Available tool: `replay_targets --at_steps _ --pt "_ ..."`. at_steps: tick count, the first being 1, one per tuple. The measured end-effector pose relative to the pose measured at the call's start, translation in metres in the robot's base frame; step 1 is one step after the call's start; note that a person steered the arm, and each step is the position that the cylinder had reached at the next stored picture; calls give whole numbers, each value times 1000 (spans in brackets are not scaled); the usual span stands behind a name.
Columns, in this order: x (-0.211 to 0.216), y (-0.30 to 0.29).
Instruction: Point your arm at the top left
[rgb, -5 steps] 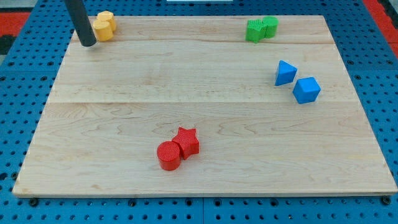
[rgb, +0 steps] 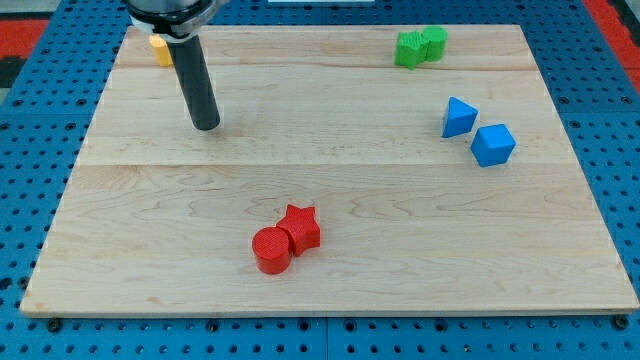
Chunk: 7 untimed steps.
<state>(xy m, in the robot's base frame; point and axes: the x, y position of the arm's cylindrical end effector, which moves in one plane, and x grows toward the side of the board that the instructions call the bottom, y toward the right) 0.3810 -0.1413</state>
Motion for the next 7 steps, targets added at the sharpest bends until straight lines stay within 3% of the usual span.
replay_targets --at_steps 4,7 --pt "-10 1" --pt "14 -3"
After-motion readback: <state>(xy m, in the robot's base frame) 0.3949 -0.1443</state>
